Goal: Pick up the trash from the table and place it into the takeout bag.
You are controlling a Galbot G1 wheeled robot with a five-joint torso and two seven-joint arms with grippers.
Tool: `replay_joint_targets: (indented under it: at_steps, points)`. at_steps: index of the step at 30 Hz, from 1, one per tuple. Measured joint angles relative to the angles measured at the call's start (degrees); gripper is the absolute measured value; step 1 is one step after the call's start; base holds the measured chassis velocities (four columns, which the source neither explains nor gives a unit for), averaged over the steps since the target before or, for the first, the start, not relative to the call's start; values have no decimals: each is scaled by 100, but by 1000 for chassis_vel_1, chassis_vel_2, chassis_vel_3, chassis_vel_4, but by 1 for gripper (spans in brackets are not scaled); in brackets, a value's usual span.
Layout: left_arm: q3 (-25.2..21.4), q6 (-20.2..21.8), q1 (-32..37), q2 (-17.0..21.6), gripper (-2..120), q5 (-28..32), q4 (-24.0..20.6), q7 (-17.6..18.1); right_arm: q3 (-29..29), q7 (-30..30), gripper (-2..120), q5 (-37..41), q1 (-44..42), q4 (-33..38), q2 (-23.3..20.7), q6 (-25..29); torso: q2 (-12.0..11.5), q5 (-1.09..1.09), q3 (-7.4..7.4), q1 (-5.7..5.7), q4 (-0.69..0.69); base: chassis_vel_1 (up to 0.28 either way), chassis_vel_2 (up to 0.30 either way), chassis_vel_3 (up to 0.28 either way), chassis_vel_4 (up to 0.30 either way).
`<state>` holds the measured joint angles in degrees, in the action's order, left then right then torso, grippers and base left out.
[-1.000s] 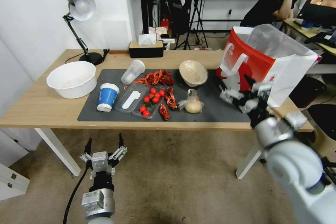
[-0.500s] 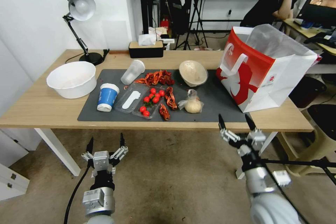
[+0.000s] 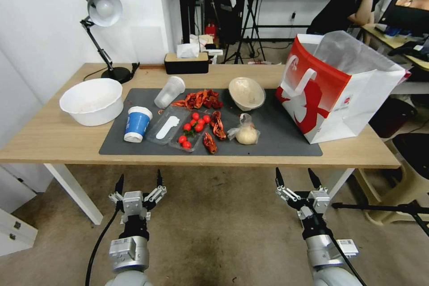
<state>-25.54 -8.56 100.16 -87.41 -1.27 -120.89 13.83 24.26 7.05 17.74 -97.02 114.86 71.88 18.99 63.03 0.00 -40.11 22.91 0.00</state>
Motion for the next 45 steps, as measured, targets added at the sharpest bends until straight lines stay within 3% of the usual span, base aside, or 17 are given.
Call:
replay_joint_targets:
  at_steps: [11,14,17,23,29,31,33,35,39,45]
  points:
    - [7,-8,16,23,100,26,0,9,-16,-15,100,-109,2,2,-21,-44,0,0,0,0,0,0,0,0,0]
    - [8,-11,29,25,100,23,-8,13,-50,-44,100,-99,2,81,-45,-191,0,0,0,0,0,0,0,0,0]
    - [6,-12,44,34,100,19,-34,23,-170,-83,100,137,28,297,-176,-665,0,1,0,0,-1,0,0,0,0]
    - [-5,-13,52,47,100,20,-48,25,-213,-90,100,186,116,389,-236,-878,0,0,0,0,-1,0,0,0,0]
    - [-21,-14,128,76,100,27,-161,28,-511,155,100,343,985,722,-578,-2066,0,1,0,0,0,0,0,0,0]
    - [-21,-14,128,76,100,27,-161,28,-511,155,100,343,985,722,-578,-2066,0,1,0,0,0,0,0,0,0]
    - [-35,-11,140,96,100,45,-195,29,-703,305,100,457,1474,794,-725,-2628,0,0,0,0,0,0,0,0,0]
    - [-35,-10,141,96,100,46,-196,29,-733,324,100,486,1547,797,-742,-2710,0,0,0,0,0,0,0,0,0]
    - [-27,9,121,84,100,82,-189,30,-1301,488,100,1050,2995,250,-864,-3730,-1,0,-1,1,0,0,0,0,0]
    - [-2,33,95,19,100,86,-132,26,-1654,566,100,1506,3984,-359,-851,-4590,-2,1,-1,1,1,0,0,0,0]
